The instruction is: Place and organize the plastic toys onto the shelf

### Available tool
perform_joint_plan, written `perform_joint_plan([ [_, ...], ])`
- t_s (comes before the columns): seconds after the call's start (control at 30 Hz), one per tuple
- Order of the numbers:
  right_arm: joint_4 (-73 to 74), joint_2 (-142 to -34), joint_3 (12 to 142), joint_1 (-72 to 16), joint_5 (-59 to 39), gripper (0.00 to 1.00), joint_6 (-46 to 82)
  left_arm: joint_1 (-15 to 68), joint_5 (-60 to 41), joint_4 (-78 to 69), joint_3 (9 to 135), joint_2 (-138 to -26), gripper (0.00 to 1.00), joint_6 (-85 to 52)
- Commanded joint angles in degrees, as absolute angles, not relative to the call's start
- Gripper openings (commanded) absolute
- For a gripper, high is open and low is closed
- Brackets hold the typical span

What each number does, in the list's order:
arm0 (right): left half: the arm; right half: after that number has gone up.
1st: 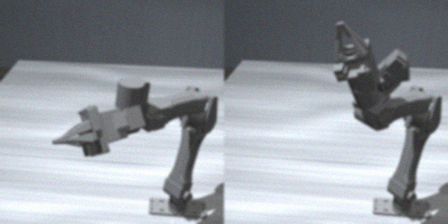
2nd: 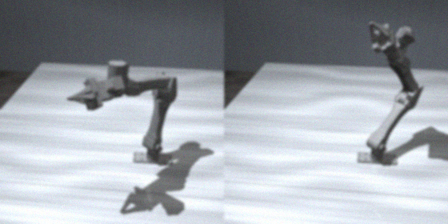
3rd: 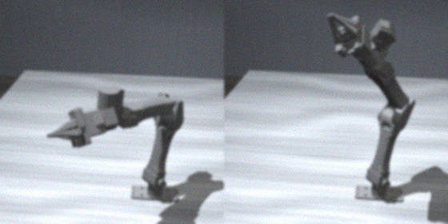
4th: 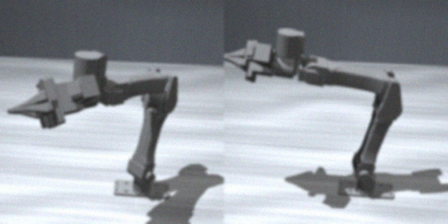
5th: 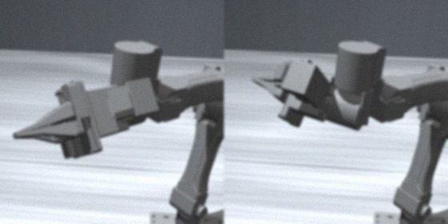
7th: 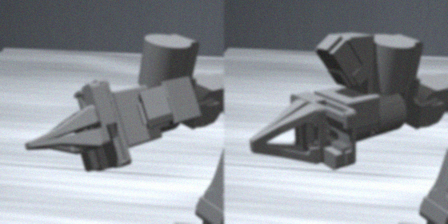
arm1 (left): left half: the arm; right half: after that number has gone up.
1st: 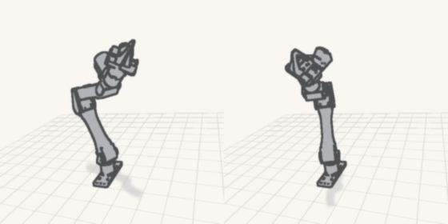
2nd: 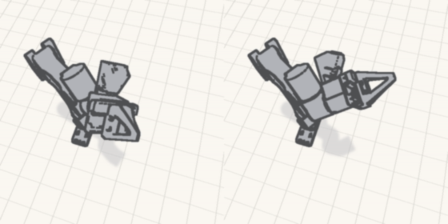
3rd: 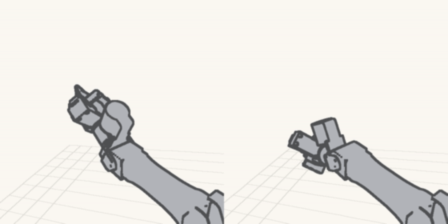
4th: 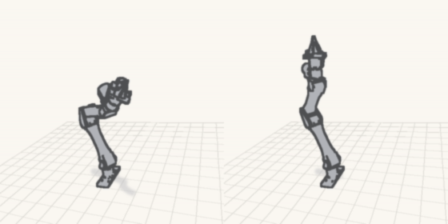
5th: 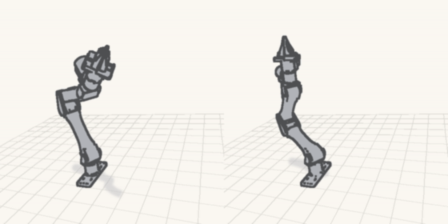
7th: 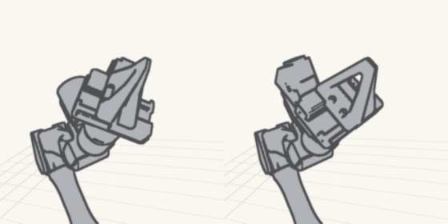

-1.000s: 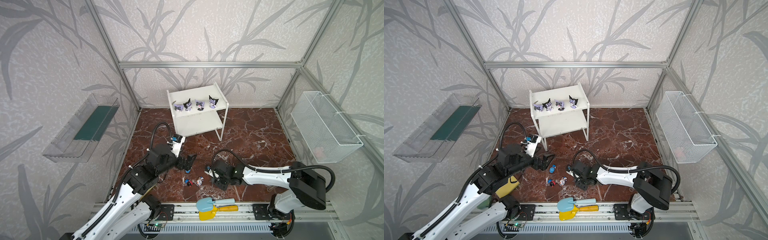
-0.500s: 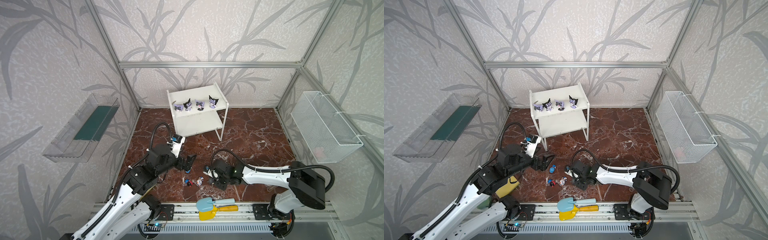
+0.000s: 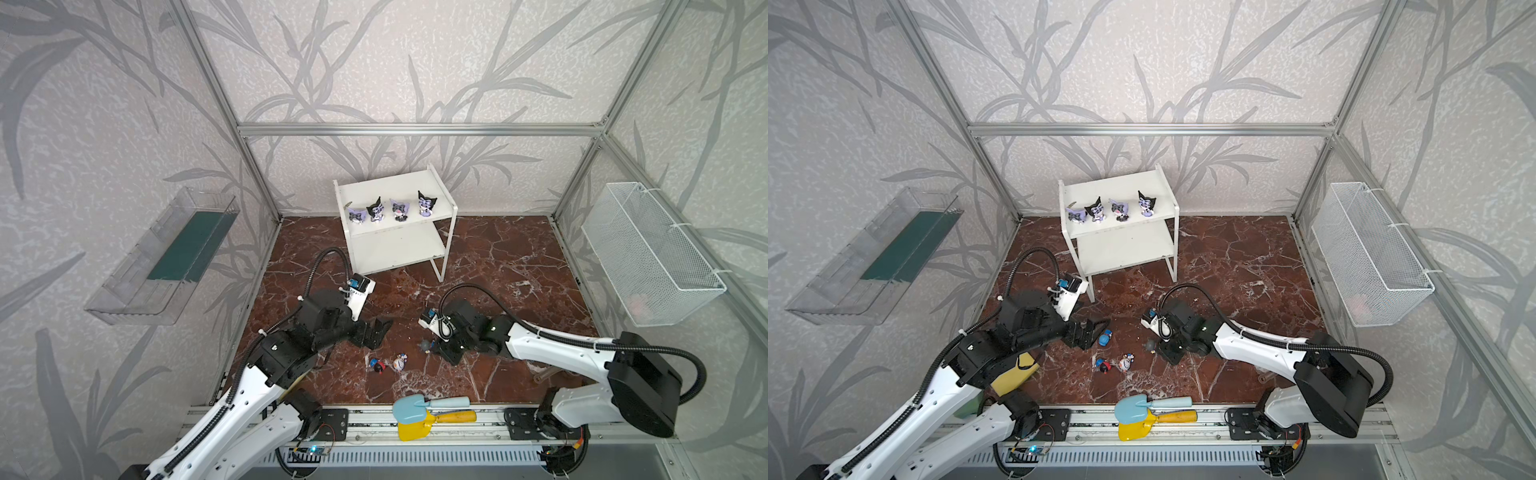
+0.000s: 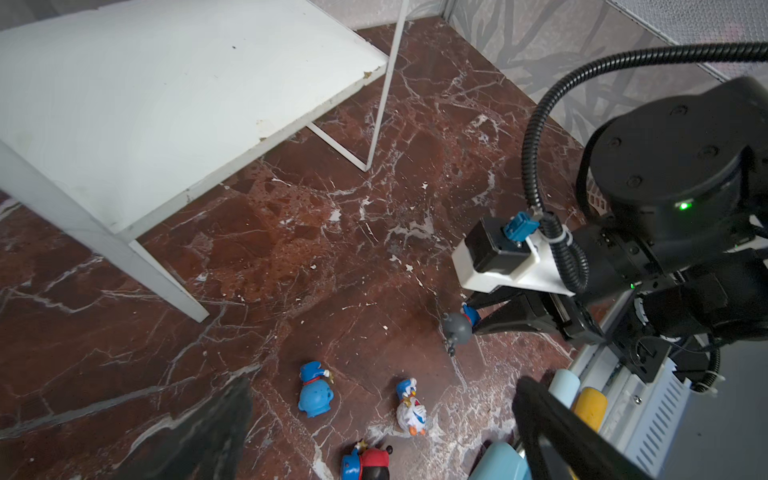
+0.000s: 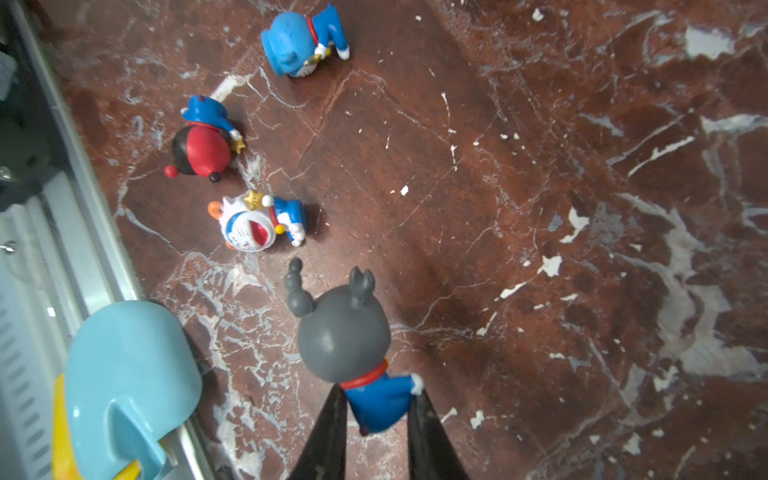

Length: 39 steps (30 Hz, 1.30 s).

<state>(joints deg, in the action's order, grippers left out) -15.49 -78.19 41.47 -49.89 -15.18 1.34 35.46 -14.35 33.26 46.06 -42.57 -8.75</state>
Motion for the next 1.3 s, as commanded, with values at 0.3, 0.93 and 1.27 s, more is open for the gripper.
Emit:
perform_joint_plan([
  [0.3, -18.9, -68.0, 41.1, -43.6, -31.2, 0.11, 4.6, 39.2, -32.2, 35.2, 48.8, -48.5, 0.93, -3.2],
  [0.93, -2.9, -71.6, 33.4, -47.9, -24.2, 0.19, 13.0, 42.9, -8.5, 33.0, 46.2, -46.3, 0.99, -13.8],
  [1.27, 6.1, -85.7, 38.3, -60.8, -17.8, 0.35, 7.3, 38.8, 0.2, 38.2, 46.4, -40.3, 0.99, -15.7],
])
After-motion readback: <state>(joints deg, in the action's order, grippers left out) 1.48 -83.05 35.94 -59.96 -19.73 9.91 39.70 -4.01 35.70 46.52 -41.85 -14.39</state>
